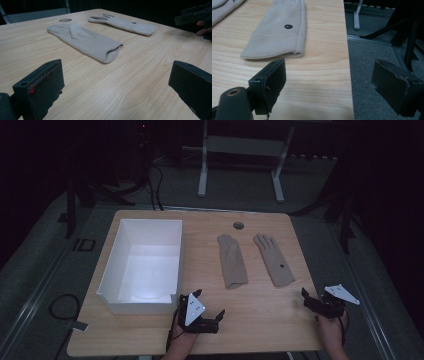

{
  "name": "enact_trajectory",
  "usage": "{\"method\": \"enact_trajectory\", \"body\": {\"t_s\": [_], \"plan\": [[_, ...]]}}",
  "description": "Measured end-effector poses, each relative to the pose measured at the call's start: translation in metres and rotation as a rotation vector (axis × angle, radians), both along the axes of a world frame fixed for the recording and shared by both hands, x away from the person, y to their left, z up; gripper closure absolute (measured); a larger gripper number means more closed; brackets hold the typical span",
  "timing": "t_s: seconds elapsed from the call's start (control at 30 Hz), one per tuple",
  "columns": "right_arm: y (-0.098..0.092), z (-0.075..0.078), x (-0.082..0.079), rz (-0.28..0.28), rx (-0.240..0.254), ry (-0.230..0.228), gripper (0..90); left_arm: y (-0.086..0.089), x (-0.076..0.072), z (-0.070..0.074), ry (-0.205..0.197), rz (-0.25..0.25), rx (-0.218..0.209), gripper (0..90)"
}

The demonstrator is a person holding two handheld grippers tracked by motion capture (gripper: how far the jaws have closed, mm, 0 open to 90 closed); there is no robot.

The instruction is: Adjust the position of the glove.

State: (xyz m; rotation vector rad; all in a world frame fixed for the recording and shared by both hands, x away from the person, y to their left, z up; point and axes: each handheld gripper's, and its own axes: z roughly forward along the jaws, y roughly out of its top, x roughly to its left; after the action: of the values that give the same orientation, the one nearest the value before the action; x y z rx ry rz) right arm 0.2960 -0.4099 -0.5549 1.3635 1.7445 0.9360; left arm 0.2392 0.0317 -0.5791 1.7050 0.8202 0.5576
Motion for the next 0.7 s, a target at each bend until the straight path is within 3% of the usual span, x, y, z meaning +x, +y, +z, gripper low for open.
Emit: {"method": "enact_trajectory", "body": {"t_s": [0.13,0.23,0.27,0.3,0.37,0.5,0.6,0.67,0.7], "plan": [[0.002,0.003,-0.001,-0.003,-0.009,0.027,11.6,0.0,0.0,0.0,0.002,-0.002,0.002,0.3],[0.002,0.006,-0.002,0.001,-0.013,0.021,13.6,0.0,0.0,0.0,0.002,-0.004,0.003,0.3],[0.002,0.008,-0.002,0.011,-0.005,0.034,13.6,0.0,0.0,0.0,0.003,-0.004,0.001,0.3],[0.0,0.012,0.002,0.035,0.037,0.103,13.7,0.0,0.001,0.0,0.003,-0.005,-0.001,0.3],[0.0,0.016,0.005,0.039,0.053,0.129,14.0,0.001,0.001,0.0,0.004,-0.006,-0.003,0.3],[0.004,0.029,0.004,0.019,0.073,0.093,14.1,0.0,0.0,0.0,0.002,-0.005,-0.002,0.3],[0.009,0.04,0.006,0.043,0.103,0.085,12.7,0.0,0.0,0.0,0.0,-0.004,-0.003,0.3],[0.016,0.047,0.007,0.051,0.061,0.076,12.1,0.0,0.0,0.0,0.0,-0.003,-0.003,0.3],[0.018,0.05,0.007,0.065,0.063,0.067,11.6,0.001,0.0,0.0,0.0,-0.003,-0.002,0.3]]}}
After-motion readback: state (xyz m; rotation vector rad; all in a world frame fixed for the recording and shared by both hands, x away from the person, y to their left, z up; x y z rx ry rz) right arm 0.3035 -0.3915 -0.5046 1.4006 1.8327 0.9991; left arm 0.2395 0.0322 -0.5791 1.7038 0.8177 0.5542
